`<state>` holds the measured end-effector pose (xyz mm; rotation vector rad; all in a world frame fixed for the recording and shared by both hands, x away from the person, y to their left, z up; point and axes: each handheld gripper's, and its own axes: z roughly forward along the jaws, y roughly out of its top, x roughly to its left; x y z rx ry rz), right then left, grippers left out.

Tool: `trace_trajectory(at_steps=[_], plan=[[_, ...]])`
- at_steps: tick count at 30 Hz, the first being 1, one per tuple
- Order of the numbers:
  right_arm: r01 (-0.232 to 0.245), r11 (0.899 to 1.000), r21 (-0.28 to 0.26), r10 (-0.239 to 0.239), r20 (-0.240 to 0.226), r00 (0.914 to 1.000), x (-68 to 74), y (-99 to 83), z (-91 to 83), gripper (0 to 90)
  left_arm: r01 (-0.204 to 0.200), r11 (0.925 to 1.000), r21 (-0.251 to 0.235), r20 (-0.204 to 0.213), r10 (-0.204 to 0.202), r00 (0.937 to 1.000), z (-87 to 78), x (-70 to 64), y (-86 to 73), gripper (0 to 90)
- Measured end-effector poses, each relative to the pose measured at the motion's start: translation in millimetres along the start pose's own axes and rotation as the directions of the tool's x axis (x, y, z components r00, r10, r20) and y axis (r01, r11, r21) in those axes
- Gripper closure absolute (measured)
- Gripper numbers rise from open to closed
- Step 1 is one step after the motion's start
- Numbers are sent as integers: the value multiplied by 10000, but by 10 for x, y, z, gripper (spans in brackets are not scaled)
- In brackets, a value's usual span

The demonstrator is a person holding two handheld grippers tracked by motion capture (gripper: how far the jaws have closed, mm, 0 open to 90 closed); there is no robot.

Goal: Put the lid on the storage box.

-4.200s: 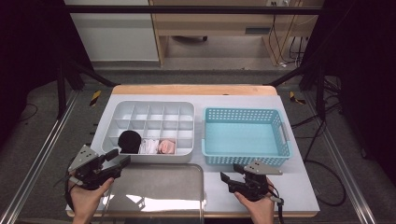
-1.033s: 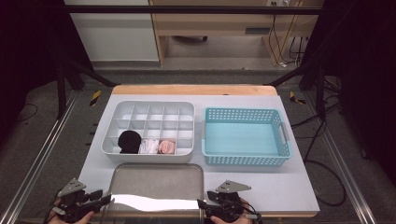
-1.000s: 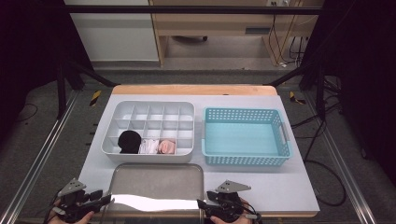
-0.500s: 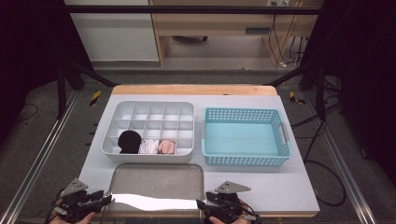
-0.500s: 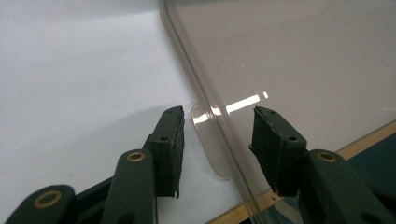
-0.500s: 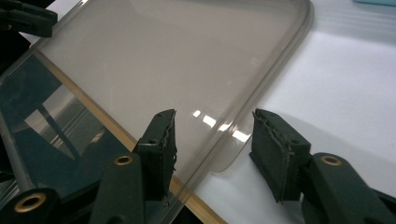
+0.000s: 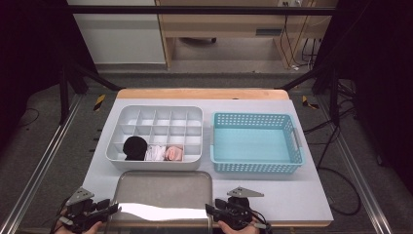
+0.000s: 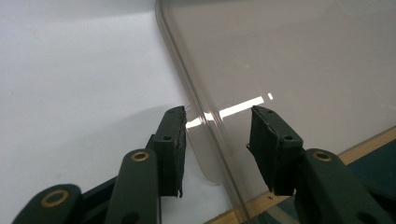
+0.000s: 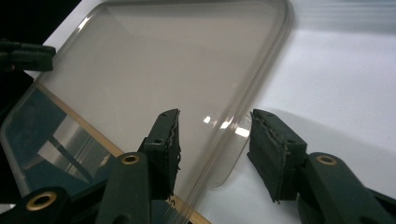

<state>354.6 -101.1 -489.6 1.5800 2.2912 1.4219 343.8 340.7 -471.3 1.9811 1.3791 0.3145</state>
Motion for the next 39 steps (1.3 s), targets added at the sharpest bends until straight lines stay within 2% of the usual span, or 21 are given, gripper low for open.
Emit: trace_trajectory(at_steps=[2,7,8,11,14,15,17,19,23,24,30,33,34,35,37,39], plan=[[-251,9997,-5,251,-53,9997,-4,6,1,529,5,10000,-10,-7,-5,10000,1,-3,0,548],[-337,9992,-191,336,-44,9994,-23,35,40,557,9,10000,-58,-11,-9,10000,5,-10,-4,546],[-453,9989,-101,450,-302,9985,-28,39,63,546,31,10000,-62,-30,-31,10000,6,-13,-3,543],[-446,9989,-103,443,-273,9986,-26,46,62,561,59,10000,-78,-39,-59,10000,6,-13,-3,546],[-574,9982,-145,565,-532,9970,-60,51,54,564,27,9999,-145,-75,-28,10000,4,-21,-17,543],[-412,9991,-143,404,-525,9978,-64,54,49,562,10,9999,-170,-71,-11,10000,4,-21,-19,542],[47,9995,-300,-53,-178,9998,-41,45,5,535,3,9998,-197,-68,-4,10000,4,-20,-23,542],[193,9994,-304,-195,-56,9998,-41,17,-41,535,30,9999,-167,-72,-32,10000,4,-19,-20,543],[-260,9996,-107,254,-491,9985,-52,-51,-47,556,4,9997,-235,-119,-7,9999,5,-28,-28,542],[-322,9993,-205,311,-510,9982,-50,-67,-41,567,-8,9997,-253,-130,5,9999,6,-31,-29,542],[-969,9937,-565,958,-214,9952,-23,-98,-33,602,4,9996,-276,-223,-10,9998,8,-44,-31,538],[-1470,9871,-635,1457,-246,9890,-29,-95,-29,622,40,9996,-285,-286,-48,9996,10,-55,-30,536],[-1787,9827,-487,1757,-609,9826,-36,-89,-13,607,69,9996,-284,-318,-78,9995,10,-56,-29,533],[-1931,9800,-482,1897,-678,9795,-36,-86,0,609,73,9995,-304,-320,-83,9995,9,-56,-31,534],[-1725,9836,-530,1699,-513,9841,-27,-70,13,603,68,9995,-305,-335,-78,9994,9,-57,-31,534],[-1800,9820,-575,1771,-519,9828,-29,-44,20,610,133,9993,-348,-327,-144,9994,10,-55,-32,534]])
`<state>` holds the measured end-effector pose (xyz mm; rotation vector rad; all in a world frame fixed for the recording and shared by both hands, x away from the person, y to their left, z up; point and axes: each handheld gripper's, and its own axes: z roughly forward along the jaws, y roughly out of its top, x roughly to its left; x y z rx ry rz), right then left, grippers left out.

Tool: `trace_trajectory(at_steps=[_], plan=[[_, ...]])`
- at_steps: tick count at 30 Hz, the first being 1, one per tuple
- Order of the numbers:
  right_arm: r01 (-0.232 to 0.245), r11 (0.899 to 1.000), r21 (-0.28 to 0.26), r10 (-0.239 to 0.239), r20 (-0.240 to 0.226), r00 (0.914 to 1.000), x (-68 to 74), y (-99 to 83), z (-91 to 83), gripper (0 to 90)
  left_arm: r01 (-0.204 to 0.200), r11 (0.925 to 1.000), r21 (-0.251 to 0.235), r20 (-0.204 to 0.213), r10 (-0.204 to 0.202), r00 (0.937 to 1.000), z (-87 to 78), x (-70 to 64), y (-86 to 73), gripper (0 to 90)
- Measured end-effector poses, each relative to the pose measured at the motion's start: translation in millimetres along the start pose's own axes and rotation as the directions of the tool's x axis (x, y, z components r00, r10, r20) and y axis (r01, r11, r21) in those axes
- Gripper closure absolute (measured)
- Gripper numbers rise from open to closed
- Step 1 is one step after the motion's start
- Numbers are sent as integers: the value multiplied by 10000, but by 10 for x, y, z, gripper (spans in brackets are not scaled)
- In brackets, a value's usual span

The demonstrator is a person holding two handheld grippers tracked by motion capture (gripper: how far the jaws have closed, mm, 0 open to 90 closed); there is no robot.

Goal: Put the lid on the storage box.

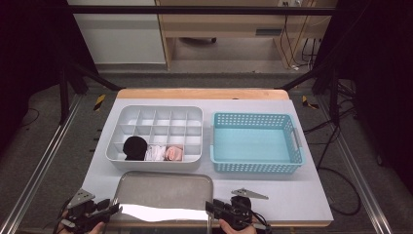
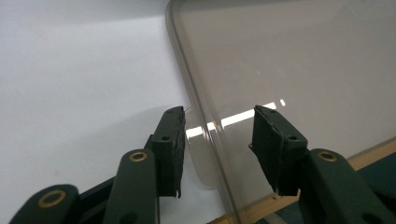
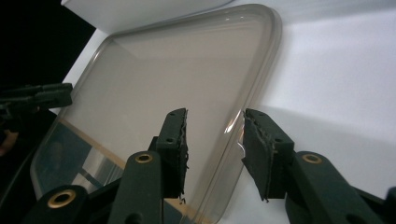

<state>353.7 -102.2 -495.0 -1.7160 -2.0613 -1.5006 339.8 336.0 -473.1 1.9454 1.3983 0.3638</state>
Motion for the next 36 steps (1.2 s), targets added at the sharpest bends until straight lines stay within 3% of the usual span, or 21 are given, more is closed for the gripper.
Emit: trace_trajectory(at_steps=[5,10,15,19,23,28,36], plan=[[103,9995,-282,-108,-179,9998,-2,90,-23,661,80,10000,-23,21,-80,10000,-1,3,2,519],[671,9972,-333,-677,-156,9976,31,180,-11,622,135,9999,-29,76,-135,9999,4,9,7,500],[829,9949,-572,-852,-388,9956,38,219,-21,595,222,9997,-50,113,-222,9997,9,15,14,487],[903,9940,-614,-933,-479,9945,40,218,-18,574,278,9996,-74,137,-277,9995,12,22,13,488],[638,9951,-754,-693,-720,9950,19,222,-19,571,340,9994,-66,173,-339,9993,9,30,11,491],[686,9957,-617,-706,-311,9970,13,171,40,566,380,9992,-91,111,-379,9992,10,31,8,510],[1474,9890,109,-1477,364,9884,20,177,163,539,327,9994,-100,140,-325,9994,7,30,8,514]])
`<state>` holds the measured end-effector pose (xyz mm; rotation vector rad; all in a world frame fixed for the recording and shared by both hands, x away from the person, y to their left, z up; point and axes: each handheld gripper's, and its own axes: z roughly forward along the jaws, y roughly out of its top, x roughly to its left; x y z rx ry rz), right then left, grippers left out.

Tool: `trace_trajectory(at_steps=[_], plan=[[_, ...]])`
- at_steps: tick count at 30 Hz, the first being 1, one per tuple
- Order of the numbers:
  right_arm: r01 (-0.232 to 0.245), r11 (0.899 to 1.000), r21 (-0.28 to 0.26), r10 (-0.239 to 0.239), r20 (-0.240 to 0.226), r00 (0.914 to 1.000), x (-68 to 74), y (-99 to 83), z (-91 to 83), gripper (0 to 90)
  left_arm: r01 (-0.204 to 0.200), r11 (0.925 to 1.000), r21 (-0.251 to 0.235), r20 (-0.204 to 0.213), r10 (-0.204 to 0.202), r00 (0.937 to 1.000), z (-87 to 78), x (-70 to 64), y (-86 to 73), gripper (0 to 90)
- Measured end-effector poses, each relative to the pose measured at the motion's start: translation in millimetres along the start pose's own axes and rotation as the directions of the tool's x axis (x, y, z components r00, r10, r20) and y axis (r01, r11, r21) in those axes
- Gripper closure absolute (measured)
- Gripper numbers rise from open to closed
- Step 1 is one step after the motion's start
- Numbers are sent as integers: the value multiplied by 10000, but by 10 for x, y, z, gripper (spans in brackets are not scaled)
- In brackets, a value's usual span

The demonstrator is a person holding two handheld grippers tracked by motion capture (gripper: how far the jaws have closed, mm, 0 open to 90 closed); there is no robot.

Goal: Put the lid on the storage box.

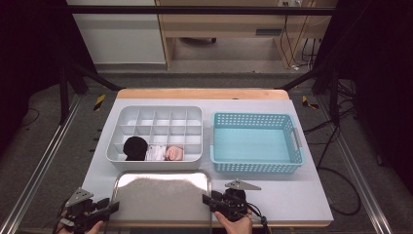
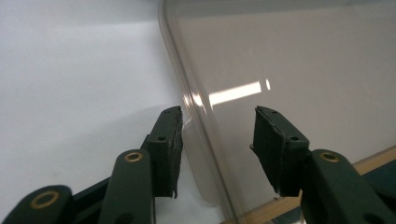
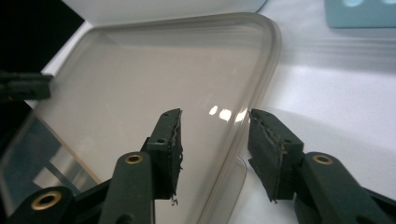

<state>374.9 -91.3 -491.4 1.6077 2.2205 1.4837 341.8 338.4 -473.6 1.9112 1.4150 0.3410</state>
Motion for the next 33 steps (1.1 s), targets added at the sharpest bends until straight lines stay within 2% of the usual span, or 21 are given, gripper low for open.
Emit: trace_trajectory(at_steps=[2,4,12,15,18,19,21,24,25,27,29,31,33], plan=[[117,9999,72,-116,-148,9998,-20,-7,6,528,-36,10000,-3,-18,36,10000,0,-4,-1,512],[-77,9999,71,80,-342,9994,-41,-25,-21,517,-87,10000,8,-50,87,10000,4,-12,0,507],[-156,9998,114,159,-308,9994,-43,-137,-169,501,-117,9999,35,-131,117,9998,6,-18,1,515],[-461,9987,214,468,-353,9983,-5,-151,-159,520,-118,9999,28,-147,119,9998,6,-19,1,519],[-728,9973,124,730,-160,9972,18,-155,-155,522,-124,9999,32,-160,124,9998,6,-21,0,520],[-999,9950,91,1000,-125,9949,23,-154,-154,523,-126,9999,30,-161,127,9998,6,-21,0,520],[-1216,9925,77,1217,-72,9925,25,-145,-152,528,-138,9999,28,-161,139,9998,6,-23,-1,518],[-1632,9866,-10,1632,-247,9863,9,-132,-140,531,-135,9999,14,-165,135,9998,7,-25,-2,514],[-1643,9864,-37,1641,-264,9861,2,-124,-139,532,-149,9999,28,-156,150,9998,7,-24,-1,513],[-1914,9814,-151,1906,-462,9806,-5,-107,-157,536,-159,9999,29,-158,159,9997,7,-25,-1,512],[-1978,9796,-359,1950,-702,9783,-10,-87,-183,563,-131,9999,16,-115,131,9998,7,-23,-1,508],[-2174,9756,-315,2126,-1131,9706,-4,-71,-178,563,-124,9999,-1,-105,124,9999,7,-20,-2,503],[-1886,9816,-298,1856,-835,9791,24,-59,-158,565,-130,9999,15,-119,130,9998,7,-23,-1,504]])
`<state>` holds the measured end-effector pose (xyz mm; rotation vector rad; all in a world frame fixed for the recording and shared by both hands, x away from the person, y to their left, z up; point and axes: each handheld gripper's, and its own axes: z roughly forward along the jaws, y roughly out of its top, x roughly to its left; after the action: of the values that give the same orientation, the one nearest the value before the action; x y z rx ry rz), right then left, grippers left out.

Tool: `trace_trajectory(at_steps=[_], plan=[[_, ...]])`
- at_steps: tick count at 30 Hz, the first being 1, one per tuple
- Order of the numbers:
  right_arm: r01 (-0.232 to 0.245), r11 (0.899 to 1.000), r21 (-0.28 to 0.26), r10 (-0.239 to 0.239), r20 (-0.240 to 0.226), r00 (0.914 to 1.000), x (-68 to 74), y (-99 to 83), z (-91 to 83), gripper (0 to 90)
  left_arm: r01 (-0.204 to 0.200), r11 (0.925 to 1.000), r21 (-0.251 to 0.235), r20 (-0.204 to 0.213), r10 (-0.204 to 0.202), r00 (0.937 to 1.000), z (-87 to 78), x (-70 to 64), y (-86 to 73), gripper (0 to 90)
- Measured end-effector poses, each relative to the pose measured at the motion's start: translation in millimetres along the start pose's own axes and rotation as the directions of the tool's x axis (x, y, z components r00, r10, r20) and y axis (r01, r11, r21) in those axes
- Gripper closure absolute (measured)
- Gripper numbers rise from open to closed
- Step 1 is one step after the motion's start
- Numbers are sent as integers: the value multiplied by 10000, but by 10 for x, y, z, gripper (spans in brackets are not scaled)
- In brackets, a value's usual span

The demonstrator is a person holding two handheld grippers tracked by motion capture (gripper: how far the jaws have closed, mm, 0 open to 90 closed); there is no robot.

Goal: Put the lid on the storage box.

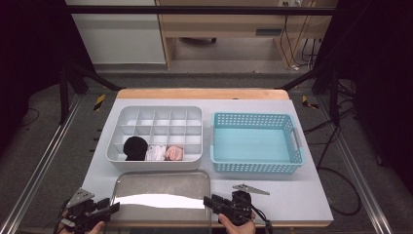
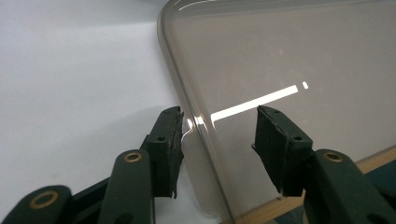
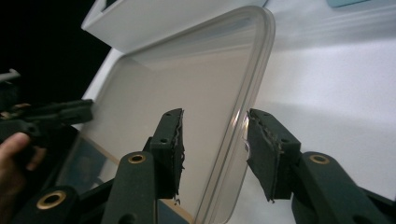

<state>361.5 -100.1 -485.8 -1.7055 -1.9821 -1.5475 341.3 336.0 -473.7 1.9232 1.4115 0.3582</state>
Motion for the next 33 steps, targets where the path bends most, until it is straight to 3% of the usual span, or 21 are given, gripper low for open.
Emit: trace_trajectory(at_steps=[5,13,18,22,24,28,33], plan=[[56,10000,17,-56,71,10000,-17,4,32,567,40,10000,-8,38,-40,10000,1,8,0,505],[30,10000,-51,-31,-260,9997,-51,55,66,538,202,9998,-53,137,-201,9997,-2,31,-2,508],[-49,10000,70,52,-425,9991,-87,87,89,543,506,9987,-95,369,-502,9981,-8,67,-4,509],[-119,9998,-155,110,-572,9983,-99,119,104,555,659,9978,-119,479,-652,9967,-11,91,-7,510],[91,9999,-130,-97,-447,9990,-103,131,119,558,639,9979,-103,492,-633,9968,-11,90,-6,508],[80,9999,-95,-82,-256,9996,-121,155,175,565,643,9979,-106,497,-637,9967,-10,91,-5,505],[284,9994,-177,-282,100,9996,-112,185,206,647,684,9976,-106,426,-679,9968,-7,90,-2,514]])
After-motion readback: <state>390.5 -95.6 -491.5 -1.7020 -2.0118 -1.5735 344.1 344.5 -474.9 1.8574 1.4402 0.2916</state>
